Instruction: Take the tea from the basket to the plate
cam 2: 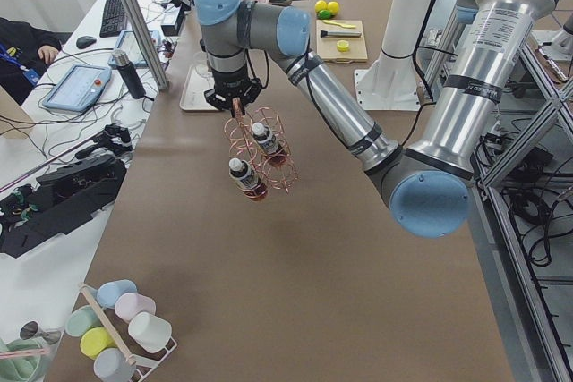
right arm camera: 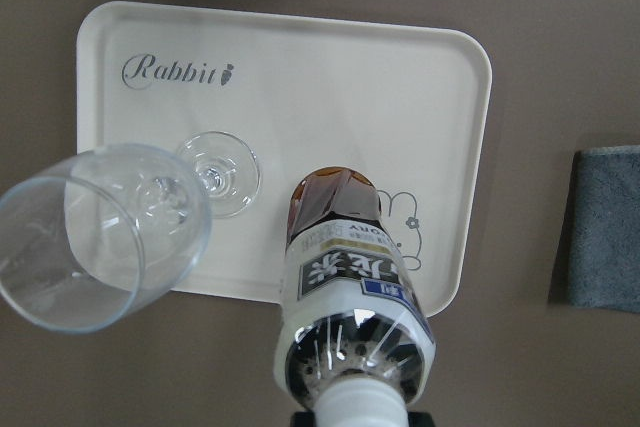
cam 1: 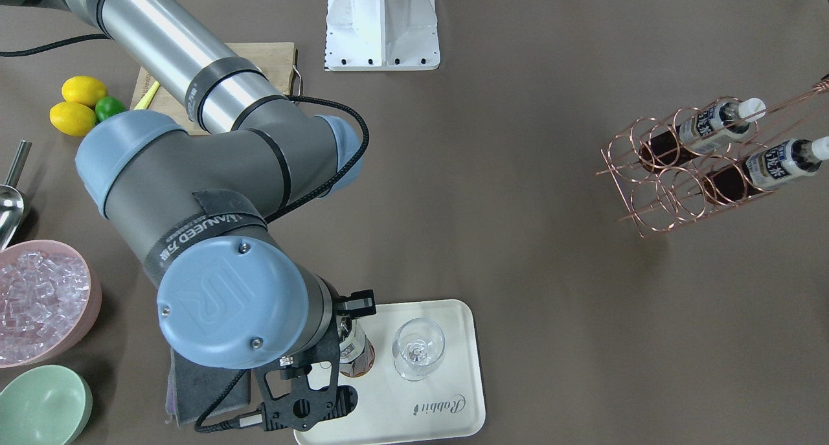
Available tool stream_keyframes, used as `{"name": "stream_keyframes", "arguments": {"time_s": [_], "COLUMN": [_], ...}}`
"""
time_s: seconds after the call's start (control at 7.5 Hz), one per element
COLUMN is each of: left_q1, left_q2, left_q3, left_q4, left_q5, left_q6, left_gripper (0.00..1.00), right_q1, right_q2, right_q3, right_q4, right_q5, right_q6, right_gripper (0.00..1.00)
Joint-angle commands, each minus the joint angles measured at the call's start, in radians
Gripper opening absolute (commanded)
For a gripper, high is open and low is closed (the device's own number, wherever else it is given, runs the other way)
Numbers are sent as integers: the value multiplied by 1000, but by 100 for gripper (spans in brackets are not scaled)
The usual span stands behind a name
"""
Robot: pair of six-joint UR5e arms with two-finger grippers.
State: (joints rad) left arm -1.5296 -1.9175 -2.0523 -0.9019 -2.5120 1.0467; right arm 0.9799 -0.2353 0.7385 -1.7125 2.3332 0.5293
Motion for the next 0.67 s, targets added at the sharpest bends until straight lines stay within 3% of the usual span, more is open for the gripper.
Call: {"name": "stream_keyframes", "arguments": {"time_s": [0.0, 0.27, 0.4, 0.53], "left_q1": [-43, -35, -28, -14], "left_q2": [3, -65, -86, -75], "left_q3": [52, 128, 164, 208], "left_q4": [0, -12, -41, -130], "left_q5": [74, 114, 114, 114], "left_q6": [175, 202, 244, 249], "left_gripper": [0, 0, 0, 0], "right_q1": [-12, -18, -20, -20], "right_q2": [16, 16, 14, 14], "right_q3": [7, 10, 12, 16], "right_q4": [-67, -68, -70, -73], "right_q5": [-28, -37, -40, -49], "right_q6": [-115, -115, -115, -115], "right_gripper": [18, 23, 35, 54]}}
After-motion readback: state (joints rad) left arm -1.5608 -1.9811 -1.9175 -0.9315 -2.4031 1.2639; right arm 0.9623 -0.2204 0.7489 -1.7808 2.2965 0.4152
